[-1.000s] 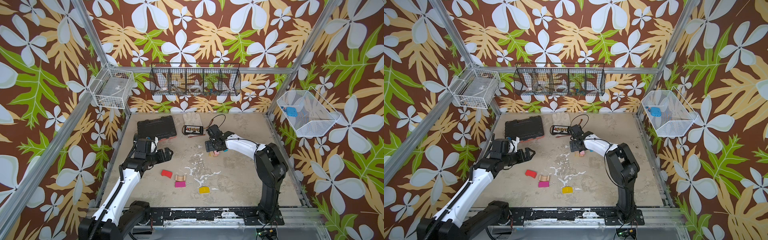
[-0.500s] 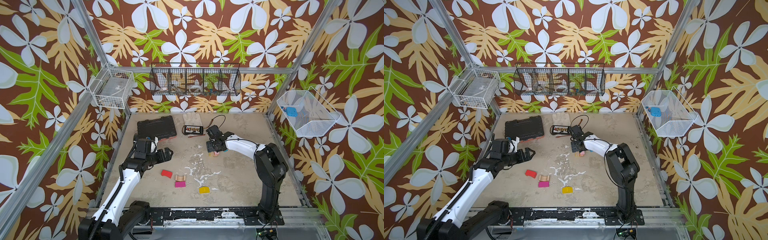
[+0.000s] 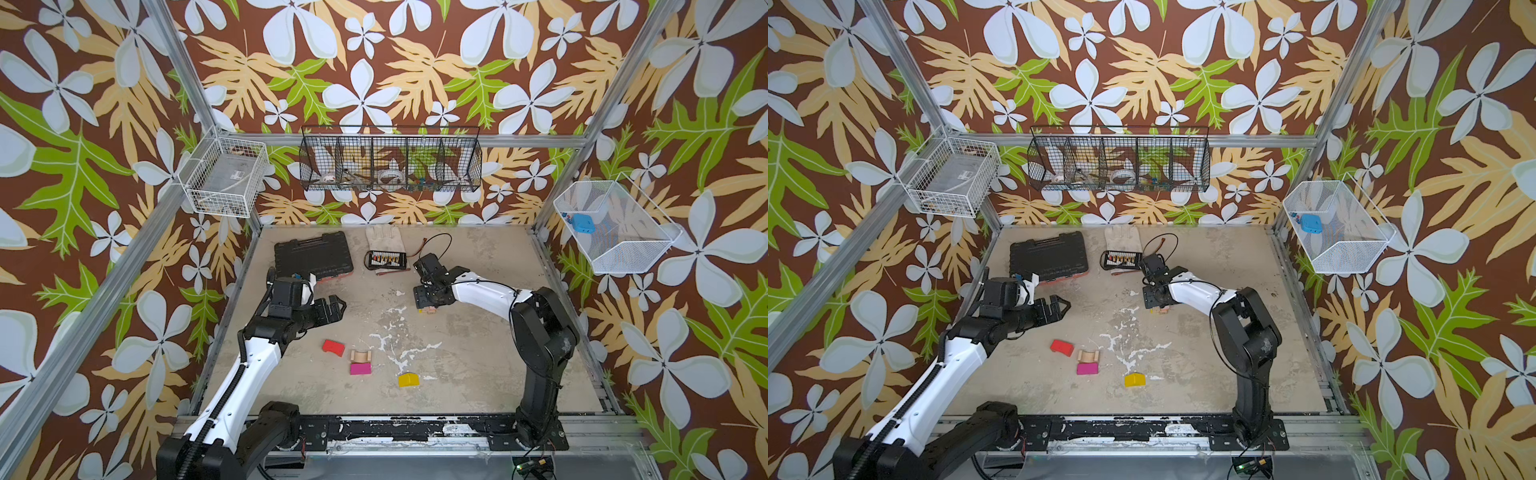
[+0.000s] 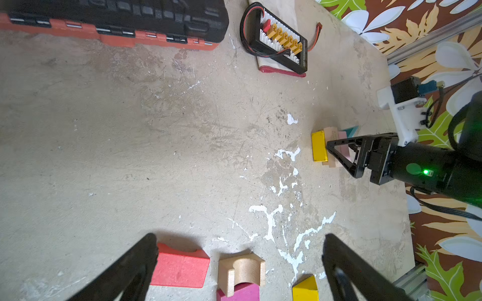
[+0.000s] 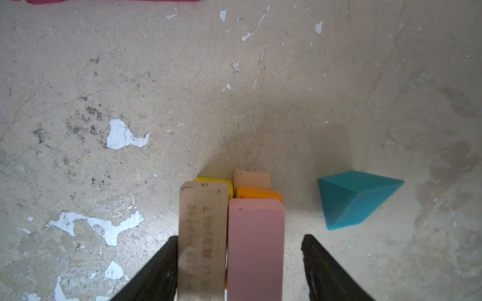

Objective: Build the wood block tower
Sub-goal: 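Lower the printed wooden bar beside the pink bar and open the right gripper, then move the right gripper back toward the loose blocks near the robot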

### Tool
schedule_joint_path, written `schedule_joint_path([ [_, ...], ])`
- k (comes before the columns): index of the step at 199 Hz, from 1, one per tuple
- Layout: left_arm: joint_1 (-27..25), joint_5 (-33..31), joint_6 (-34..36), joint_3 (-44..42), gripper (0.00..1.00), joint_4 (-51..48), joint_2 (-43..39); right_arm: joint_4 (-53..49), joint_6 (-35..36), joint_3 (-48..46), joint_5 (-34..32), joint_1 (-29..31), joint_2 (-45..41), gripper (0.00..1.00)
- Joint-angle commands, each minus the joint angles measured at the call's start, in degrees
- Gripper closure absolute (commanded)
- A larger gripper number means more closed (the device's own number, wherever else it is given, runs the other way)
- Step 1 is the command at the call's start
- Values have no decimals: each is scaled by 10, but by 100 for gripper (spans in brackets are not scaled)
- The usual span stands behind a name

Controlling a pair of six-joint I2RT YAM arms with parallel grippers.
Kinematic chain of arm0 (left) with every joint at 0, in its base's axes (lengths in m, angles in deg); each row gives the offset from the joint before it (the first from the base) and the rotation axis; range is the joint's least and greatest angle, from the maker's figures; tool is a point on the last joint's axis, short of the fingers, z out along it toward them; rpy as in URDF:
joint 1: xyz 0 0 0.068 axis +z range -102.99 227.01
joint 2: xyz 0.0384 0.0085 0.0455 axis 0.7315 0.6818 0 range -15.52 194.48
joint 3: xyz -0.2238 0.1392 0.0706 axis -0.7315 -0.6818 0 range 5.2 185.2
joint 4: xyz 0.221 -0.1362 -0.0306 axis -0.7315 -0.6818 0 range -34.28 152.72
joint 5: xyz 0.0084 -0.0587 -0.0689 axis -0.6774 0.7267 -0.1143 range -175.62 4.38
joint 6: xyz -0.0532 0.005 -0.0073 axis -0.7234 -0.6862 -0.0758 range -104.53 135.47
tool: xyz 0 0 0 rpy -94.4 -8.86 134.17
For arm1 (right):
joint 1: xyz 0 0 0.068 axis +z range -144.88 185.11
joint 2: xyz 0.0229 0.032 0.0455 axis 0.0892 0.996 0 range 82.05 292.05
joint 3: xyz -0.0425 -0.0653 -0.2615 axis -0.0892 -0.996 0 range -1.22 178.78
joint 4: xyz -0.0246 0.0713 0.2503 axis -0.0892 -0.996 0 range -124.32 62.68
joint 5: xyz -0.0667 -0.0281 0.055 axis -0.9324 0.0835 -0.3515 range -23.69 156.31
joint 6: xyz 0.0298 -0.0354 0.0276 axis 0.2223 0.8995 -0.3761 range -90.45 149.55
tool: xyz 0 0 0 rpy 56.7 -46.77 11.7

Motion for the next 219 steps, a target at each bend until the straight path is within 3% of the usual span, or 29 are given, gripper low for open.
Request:
schedule_joint_path([
  [1, 1, -2, 1, 1, 0, 0, 1, 8, -4, -1, 5, 1, -5, 31],
  [39, 0, -2, 1, 1, 0, 0, 1, 7, -4, 1, 8, 1, -4, 35],
  [77, 0, -2, 0, 1, 0, 0, 1, 9, -5, 0, 3, 1, -20, 23],
  [109, 0, -3, 0, 1, 0, -1, 4, 45, 15, -40, 0, 7, -92, 18],
  [132, 1, -5, 0, 1, 0, -1, -2, 133, 38, -121, -12, 57, -189, 6],
  [157, 1, -14, -1, 4, 0, -4, -11, 205, 65, -184, -43, 140, -244, 2],
  [174, 2, -36, -3, 8, 0, -10, -16, 230, 43, -201, -35, 165, -239, 8],
  [199, 12, -48, -2, 14, 0, -13, -21, 244, -6, -194, -17, 203, -189, 28],
  [219, 33, -53, 4, 21, 0, -16, -25, 240, -24, -172, -23, 244, -144, 34],
])
